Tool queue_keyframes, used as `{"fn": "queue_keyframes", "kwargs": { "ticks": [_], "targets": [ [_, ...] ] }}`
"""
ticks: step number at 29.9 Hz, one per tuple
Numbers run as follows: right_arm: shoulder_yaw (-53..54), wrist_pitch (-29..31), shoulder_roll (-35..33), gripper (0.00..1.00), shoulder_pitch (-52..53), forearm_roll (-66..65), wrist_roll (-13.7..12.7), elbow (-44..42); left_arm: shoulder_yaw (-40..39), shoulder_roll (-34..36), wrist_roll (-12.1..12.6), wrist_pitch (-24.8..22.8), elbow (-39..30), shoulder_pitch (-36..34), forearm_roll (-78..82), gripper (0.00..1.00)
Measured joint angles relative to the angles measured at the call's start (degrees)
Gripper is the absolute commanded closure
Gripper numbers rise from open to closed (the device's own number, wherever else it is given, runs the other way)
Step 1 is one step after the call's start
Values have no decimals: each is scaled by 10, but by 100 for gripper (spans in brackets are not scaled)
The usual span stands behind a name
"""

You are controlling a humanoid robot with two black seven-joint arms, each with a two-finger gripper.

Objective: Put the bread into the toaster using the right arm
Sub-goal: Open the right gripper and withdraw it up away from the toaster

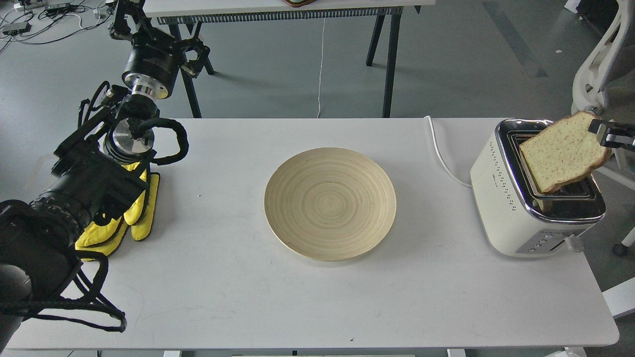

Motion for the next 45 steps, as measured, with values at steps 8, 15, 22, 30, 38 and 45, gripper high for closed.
{"fn": "queue_keyframes", "kwargs": {
  "ticks": [8, 15, 22, 30, 38, 45],
  "targets": [
    [-1, -1, 19, 79, -1, 0, -1, -18, 0, 1, 0, 0, 0, 0, 0, 0],
    [-1, -3, 54, 7, -1, 2, -3, -44, 0, 1, 0, 0, 0, 0, 0, 0],
    [14, -6, 70, 2, -1, 8, 3, -45, 0, 0, 0, 0, 0, 1, 0, 0],
    [114, -30, 117, 0, -1, 214, 24, -66, 0, 0, 0, 0, -1, 1, 0, 0],
    [158, -30, 263, 0, -4, 462, 142, -214, 0, 0, 1, 0, -1, 1, 0, 0],
    [222, -25, 364, 0, -52, 678, 164, -299, 0, 1, 2, 0, -1, 1, 0, 0]
  ]
}}
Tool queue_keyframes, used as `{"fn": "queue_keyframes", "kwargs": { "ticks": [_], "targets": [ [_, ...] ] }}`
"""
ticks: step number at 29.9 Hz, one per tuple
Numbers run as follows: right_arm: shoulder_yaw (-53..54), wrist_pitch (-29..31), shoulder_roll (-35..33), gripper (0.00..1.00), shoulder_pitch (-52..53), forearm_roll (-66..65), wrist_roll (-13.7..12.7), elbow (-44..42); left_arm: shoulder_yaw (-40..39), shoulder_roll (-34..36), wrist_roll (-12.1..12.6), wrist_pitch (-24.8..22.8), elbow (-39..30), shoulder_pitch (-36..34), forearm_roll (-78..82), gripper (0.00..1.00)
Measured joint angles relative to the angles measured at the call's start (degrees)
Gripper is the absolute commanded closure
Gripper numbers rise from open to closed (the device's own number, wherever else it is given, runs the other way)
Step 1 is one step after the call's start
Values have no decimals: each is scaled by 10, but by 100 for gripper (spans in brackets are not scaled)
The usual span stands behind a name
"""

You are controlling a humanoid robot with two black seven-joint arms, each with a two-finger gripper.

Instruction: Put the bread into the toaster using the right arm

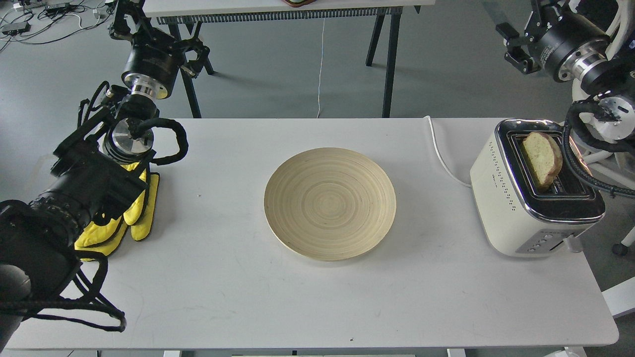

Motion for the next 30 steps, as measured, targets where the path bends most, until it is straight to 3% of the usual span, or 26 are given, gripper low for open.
{"fn": "queue_keyframes", "kwargs": {
  "ticks": [8, 14, 21, 30],
  "targets": [
    [246, 21, 114, 1, -100, 89, -14, -78, 0, 0, 0, 0, 0, 0, 0, 0],
    [390, 112, 159, 1, -143, 97, -52, -114, 0, 1, 0, 0, 1, 0, 0, 0],
    [439, 165, 202, 1, -157, 110, -53, -142, 0, 1, 0, 0, 1, 0, 0, 0],
    [473, 180, 230, 0, -157, 111, -51, -164, 0, 2, -1, 0, 1, -1, 0, 0]
  ]
}}
